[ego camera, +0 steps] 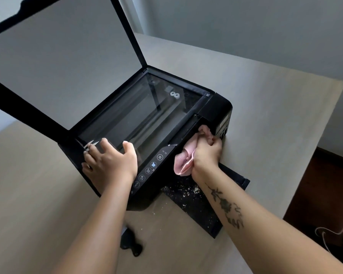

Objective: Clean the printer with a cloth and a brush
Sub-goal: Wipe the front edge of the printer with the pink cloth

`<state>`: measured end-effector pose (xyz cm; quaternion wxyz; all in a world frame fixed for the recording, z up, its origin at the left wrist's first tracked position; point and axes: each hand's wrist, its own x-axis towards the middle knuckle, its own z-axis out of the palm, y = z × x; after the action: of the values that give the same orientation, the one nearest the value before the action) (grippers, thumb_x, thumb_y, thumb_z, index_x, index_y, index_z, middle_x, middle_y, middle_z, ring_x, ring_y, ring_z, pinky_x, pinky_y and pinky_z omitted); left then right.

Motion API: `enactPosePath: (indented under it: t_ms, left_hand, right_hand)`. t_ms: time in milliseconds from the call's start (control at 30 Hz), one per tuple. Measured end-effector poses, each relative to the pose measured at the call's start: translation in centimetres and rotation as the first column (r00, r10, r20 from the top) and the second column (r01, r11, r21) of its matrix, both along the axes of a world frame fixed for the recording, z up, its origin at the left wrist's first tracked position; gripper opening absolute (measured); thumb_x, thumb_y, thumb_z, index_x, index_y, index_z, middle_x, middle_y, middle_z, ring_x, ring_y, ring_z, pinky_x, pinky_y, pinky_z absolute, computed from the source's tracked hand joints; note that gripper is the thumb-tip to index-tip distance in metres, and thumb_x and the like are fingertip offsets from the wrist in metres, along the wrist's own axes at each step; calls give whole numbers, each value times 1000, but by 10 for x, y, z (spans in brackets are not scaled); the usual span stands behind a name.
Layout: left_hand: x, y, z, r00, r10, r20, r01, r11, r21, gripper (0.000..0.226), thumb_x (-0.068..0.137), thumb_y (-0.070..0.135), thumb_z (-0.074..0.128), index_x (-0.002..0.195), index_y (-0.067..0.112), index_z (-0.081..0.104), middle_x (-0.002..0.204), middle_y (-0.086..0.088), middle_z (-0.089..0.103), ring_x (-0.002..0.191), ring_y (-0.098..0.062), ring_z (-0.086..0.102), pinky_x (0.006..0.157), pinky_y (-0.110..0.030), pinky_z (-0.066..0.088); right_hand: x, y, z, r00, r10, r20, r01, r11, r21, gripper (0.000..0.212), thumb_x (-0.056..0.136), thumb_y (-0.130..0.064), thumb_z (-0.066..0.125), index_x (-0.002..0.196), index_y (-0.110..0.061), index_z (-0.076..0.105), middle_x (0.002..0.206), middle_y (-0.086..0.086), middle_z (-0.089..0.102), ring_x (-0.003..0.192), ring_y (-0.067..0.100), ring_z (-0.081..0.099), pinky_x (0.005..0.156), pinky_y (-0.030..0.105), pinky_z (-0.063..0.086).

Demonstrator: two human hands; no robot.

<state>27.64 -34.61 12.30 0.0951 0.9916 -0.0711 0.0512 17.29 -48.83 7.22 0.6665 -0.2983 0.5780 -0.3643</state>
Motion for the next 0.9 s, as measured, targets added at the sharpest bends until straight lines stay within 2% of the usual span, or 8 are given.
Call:
enactPosePath:
  t_ms: [167, 300, 433, 533, 667, 733, 800, 900]
  left_hand:
    - [0, 0, 0, 1000, -2, 2, 2, 1000, 10, 67, 87, 53, 34, 141, 14, 37, 152, -18, 28, 141, -34, 20, 115, -51, 15]
    - [0, 0, -1, 1000, -3, 6, 3, 1000, 14, 67, 87, 54, 33, 141, 14, 37, 152, -18, 30, 141, -35, 20, 115, -51, 14]
    - [1, 1, -3, 1000, 5, 3, -5, 1000, 23, 67, 87, 55, 32, 140, 14, 38, 151, -18, 30, 140, -35, 21, 114, -51, 15]
    - [1, 1, -3, 1000, -3, 7, 3, 1000, 20, 67, 87, 55, 32, 140, 14, 38, 151, -18, 30, 140, -34, 20, 114, -51, 15]
    - [3, 0, -4, 1000, 3, -5, -3, 1000, 25, 68, 87, 56, 31, 140, 14, 37, 152, -19, 28, 141, -34, 19, 115, -51, 14]
    - [2, 0, -4, 1000, 7, -8, -7, 1000, 21, 68, 87, 57, 31, 141, 15, 37, 152, -19, 28, 141, -34, 20, 115, -50, 14]
    - [1, 0, -4, 1000, 12, -11, -12, 1000, 20, 68, 87, 56, 32, 141, 16, 38, 153, -19, 28, 141, -34, 20, 115, -50, 14]
    - [0, 0, -4, 1000, 16, -11, -16, 1000, 1, 67, 87, 56, 34, 141, 17, 37, 154, -19, 27, 142, -34, 19, 116, -49, 13]
  right_hand:
    - [4, -6, -6, 983, 96, 156, -122, 979, 166, 23, 92, -21, 58, 113, -13, 54, 100, 6, 60, 80, 23, 60, 72, 36, 53]
    - [-2, -15, -1, 983, -36, 180, -3, 978, 210, 15, 94, -10, 46, 81, -7, 54, 78, 2, 60, 66, 13, 58, 54, 15, 45]
    - [-7, -8, -5, 957, 234, 172, -259, 955, 142, 13, 93, -21, 58, 101, -11, 58, 91, 7, 64, 74, 22, 63, 55, 25, 51]
    - [-18, -9, 3, 970, 238, 45, -241, 966, 93, 7, 91, -20, 58, 96, -15, 56, 98, 7, 68, 77, 18, 64, 69, 29, 54]
    - [-37, 7, 22, 955, 265, -131, -291, 923, -254, 15, 91, -31, 59, 103, -24, 54, 101, -5, 65, 93, 9, 63, 88, 28, 51]
    - [-40, 8, 28, 940, 272, -203, -338, 815, -471, 12, 90, -28, 59, 102, -28, 55, 105, -4, 62, 94, 5, 62, 86, 19, 49]
    - [-38, 2, 28, 861, 287, -421, -508, 544, -668, 12, 90, -23, 59, 102, -23, 59, 105, -2, 54, 91, 9, 59, 80, 15, 49]
    - [-40, -11, 26, 699, 234, -676, -712, 146, -686, 14, 88, -24, 63, 101, -19, 63, 104, 0, 52, 84, 17, 59, 65, 33, 55]
